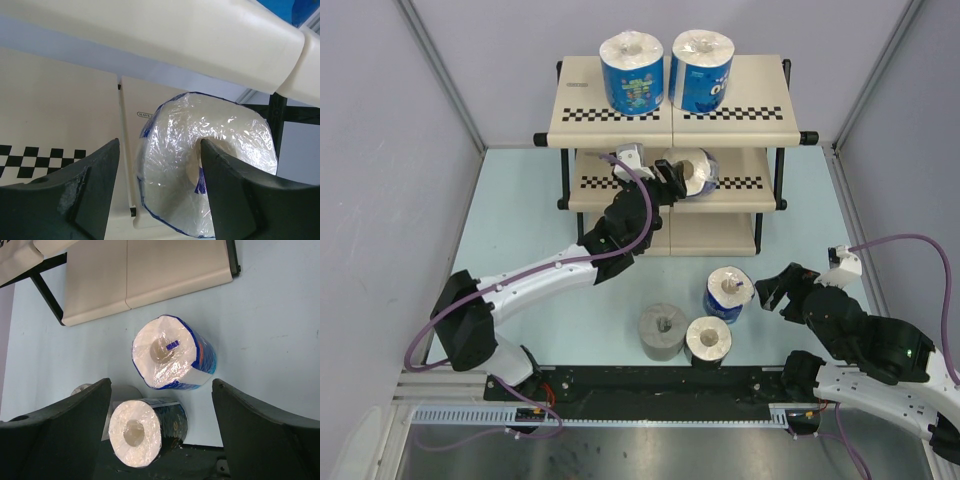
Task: Place and organize the paper towels onto the shelf
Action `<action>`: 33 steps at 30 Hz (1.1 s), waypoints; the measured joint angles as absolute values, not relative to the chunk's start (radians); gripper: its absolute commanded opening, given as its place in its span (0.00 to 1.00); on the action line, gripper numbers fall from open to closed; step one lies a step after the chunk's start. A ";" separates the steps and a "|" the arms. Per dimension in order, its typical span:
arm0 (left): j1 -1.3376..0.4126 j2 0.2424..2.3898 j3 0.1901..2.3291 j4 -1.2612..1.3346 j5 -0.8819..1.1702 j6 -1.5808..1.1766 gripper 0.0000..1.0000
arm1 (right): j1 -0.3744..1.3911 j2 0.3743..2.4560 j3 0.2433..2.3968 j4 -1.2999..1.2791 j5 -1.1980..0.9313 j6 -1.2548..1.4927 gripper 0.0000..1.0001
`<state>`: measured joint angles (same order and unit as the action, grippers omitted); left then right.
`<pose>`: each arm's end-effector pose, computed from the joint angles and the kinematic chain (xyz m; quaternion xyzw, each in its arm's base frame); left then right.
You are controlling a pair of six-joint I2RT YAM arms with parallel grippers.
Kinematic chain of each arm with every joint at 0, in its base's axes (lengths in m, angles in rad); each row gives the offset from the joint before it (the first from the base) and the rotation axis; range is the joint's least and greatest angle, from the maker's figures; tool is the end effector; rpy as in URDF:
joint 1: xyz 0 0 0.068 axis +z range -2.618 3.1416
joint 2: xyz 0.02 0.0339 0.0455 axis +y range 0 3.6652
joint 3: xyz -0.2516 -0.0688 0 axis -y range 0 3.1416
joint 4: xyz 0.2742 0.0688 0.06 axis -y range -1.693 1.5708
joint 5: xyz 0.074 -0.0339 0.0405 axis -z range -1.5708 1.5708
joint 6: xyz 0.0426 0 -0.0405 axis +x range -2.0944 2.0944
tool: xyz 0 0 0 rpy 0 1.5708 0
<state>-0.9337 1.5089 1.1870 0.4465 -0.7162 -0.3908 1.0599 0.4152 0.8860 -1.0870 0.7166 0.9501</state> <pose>0.2538 -0.2959 0.3480 -0.0870 0.6675 -0.2489 0.6964 0.0701 0.0679 0.3315 0.1152 0.8394 0.1962 0.4936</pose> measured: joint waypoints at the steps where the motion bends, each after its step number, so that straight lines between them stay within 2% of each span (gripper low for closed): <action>1: -0.934 1.509 1.187 0.447 -0.718 -0.391 0.71 | 1.060 0.415 0.886 -1.087 0.717 0.950 0.87; 21: -0.934 1.451 1.168 0.438 -0.722 -0.366 0.75 | 1.060 0.415 0.886 -1.093 0.717 0.950 0.87; 24: -0.934 1.434 1.148 0.404 -0.721 -0.369 0.82 | 1.060 0.415 0.886 -1.095 0.717 0.950 0.87; 26: -0.933 1.411 1.130 0.364 -0.709 -0.379 0.91 | 1.060 0.415 0.886 -1.095 0.717 0.950 0.87; 29: -0.934 1.362 1.095 0.302 -0.653 -0.402 1.00 | 1.060 0.415 0.886 -1.095 0.717 0.950 0.87; 33: -0.956 1.308 1.028 0.244 -0.535 -0.426 1.00 | 1.060 0.415 0.886 -1.095 0.718 0.950 0.87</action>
<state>-0.9562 1.3075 1.0279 0.2440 -0.5354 -0.4255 1.0599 0.4152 0.8860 -1.0950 0.7181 0.9501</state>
